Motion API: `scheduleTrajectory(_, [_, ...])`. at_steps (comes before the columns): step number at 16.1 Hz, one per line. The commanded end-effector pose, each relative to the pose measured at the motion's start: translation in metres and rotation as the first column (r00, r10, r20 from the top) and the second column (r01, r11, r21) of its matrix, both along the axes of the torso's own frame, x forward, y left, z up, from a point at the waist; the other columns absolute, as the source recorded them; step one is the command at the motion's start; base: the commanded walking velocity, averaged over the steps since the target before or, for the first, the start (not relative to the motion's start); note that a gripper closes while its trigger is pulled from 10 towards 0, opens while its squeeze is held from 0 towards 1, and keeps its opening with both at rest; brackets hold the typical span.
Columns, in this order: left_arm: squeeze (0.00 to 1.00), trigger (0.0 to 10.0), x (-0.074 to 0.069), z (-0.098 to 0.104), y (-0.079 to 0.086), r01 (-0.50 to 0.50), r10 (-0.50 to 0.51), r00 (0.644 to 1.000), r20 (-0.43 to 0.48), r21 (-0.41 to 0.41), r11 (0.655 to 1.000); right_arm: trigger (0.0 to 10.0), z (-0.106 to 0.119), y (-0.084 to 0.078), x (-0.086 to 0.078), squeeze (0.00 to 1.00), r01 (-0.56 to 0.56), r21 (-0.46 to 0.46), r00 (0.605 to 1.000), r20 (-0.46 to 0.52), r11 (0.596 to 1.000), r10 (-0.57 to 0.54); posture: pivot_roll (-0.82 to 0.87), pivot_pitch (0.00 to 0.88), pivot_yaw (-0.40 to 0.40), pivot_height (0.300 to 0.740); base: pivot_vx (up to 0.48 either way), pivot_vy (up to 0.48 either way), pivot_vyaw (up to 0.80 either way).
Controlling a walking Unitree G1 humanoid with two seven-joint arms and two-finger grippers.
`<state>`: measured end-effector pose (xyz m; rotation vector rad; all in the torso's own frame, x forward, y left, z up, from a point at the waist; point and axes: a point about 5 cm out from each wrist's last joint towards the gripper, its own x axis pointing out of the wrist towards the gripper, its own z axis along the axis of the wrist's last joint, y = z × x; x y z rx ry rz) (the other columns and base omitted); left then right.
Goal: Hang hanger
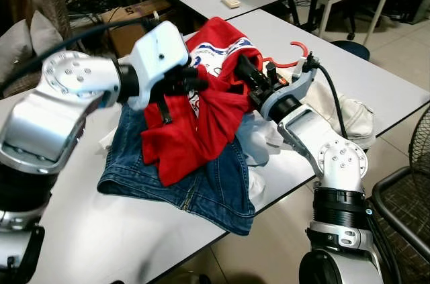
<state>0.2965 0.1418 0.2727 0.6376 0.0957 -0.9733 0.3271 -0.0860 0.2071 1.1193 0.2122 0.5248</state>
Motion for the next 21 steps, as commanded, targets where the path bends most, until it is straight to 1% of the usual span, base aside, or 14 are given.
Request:
scheduleTrajectory(1, [1.00,10.0,0.003,-0.005,0.011,-0.058,0.058,0.998,-0.025,0.007,0.998,10.0,-0.001,0.002,-0.003,0.00,-0.008,-0.041,1.000,-0.003,0.999,0.008,-0.16,0.000,0.155,0.740,0.000,0.000,0.00])
scheduleTrajectory(2, [1.00,10.0,0.003,-0.007,0.013,-0.068,0.069,0.997,-0.033,0.010,0.998,10.0,-0.001,0.002,-0.004,0.00,-0.007,-0.060,1.000,-0.004,0.998,0.007,-0.16,0.000,0.156,0.740,0.000,0.000,0.00])
scheduleTrajectory(4, [1.00,10.0,0.001,-0.023,0.031,-0.155,0.156,0.983,-0.099,0.013,0.988,10.0,-0.002,-0.012,-0.008,0.00,0.024,-0.075,1.000,0.000,0.997,-0.024,-0.15,0.000,0.135,0.740,0.000,0.000,0.00])
scheduleTrajectory(5, [1.00,10.0,-0.001,-0.027,0.037,-0.185,0.185,0.976,-0.117,0.006,0.983,10.0,-0.001,-0.015,-0.008,0.00,0.031,-0.072,1.000,0.001,0.997,-0.031,-0.14,0.000,0.131,0.740,0.000,0.000,0.00])
scheduleTrajectory(6, [1.00,10.0,-0.006,-0.034,0.046,-0.214,0.212,0.966,-0.145,0.000,0.977,10.0,0.003,-0.014,-0.009,0.00,0.025,-0.029,1.000,0.019,0.999,-0.025,-0.14,0.000,0.135,0.740,0.000,0.000,0.00])
scheduleTrajectory(10, [1.00,10.0,-0.013,-0.047,0.054,-0.246,0.244,0.958,-0.149,0.002,0.969,10.0,0.007,-0.015,-0.012,0.00,0.011,-0.036,0.999,0.040,0.999,-0.010,-0.14,0.000,0.135,0.740,0.000,0.000,0.20])
scheduleTrajectory(12, [1.00,10.0,-0.021,-0.063,0.059,-0.365,0.350,0.923,-0.160,-0.076,0.928,10.0,0.016,-0.013,-0.026,0.00,-0.081,-0.126,0.990,0.108,0.989,0.094,-0.14,0.000,0.132,0.740,0.000,0.000,0.79])
scheduleTrajectory(14, [1.00,10.0,-0.027,-0.069,0.063,-0.479,0.454,0.875,-0.169,-0.155,0.864,10.0,0.025,-0.011,-0.041,0.00,-0.148,-0.194,0.968,0.171,0.970,0.182,-0.14,0.000,0.132,0.740,0.000,0.000,0.79])
scheduleTrajectory(15, [1.00,10.0,-0.032,-0.069,0.069,-0.610,0.594,0.792,-0.141,-0.227,0.759,10.0,0.033,-0.012,-0.055,0.00,-0.192,-0.219,0.950,0.203,0.957,0.237,-0.12,0.000,0.126,0.740,0.000,0.000,0.79])
scheduleTrajectory(16, [1.00,10.0,-0.034,-0.068,0.069,-0.633,0.621,0.772,-0.135,-0.249,0.733,10.0,0.035,-0.012,-0.059,0.00,-0.208,-0.228,0.942,0.214,0.951,0.258,-0.12,0.000,0.126,0.740,0.000,0.000,0.79])
scheduleTrajectory(17, [1.00,10.0,-0.040,-0.066,0.065,-0.661,0.656,0.742,-0.137,-0.314,0.682,10.0,0.039,-0.008,-0.069,0.00,-0.245,-0.243,0.927,0.224,0.939,0.300,-0.12,0.000,0.118,0.740,0.000,0.000,0.79])
scheduleTrajectory(19, [1.00,10.0,-0.044,-0.069,0.061,-0.669,0.663,0.734,-0.149,-0.322,0.669,10.0,0.039,-0.003,-0.075,0.00,-0.269,-0.260,0.917,0.225,0.927,0.329,-0.12,0.000,0.109,0.740,0.000,0.000,0.79])
scheduleTrajectory(20, [1.00,10.0,-0.047,-0.072,0.058,-0.669,0.658,0.736,-0.157,-0.317,0.673,10.0,0.040,-0.002,-0.076,0.00,-0.275,-0.262,0.915,0.226,0.925,0.335,-0.12,0.000,0.109,0.740,0.000,0.000,0.79])
scheduleTrajectory(21, [1.00,10.0,-0.048,-0.076,0.054,-0.682,0.668,0.724,-0.172,-0.318,0.658,10.0,0.042,0.000,-0.077,0.00,-0.281,-0.261,0.913,0.223,0.923,0.341,-0.13,0.000,0.103,0.740,0.000,0.000,0.79])
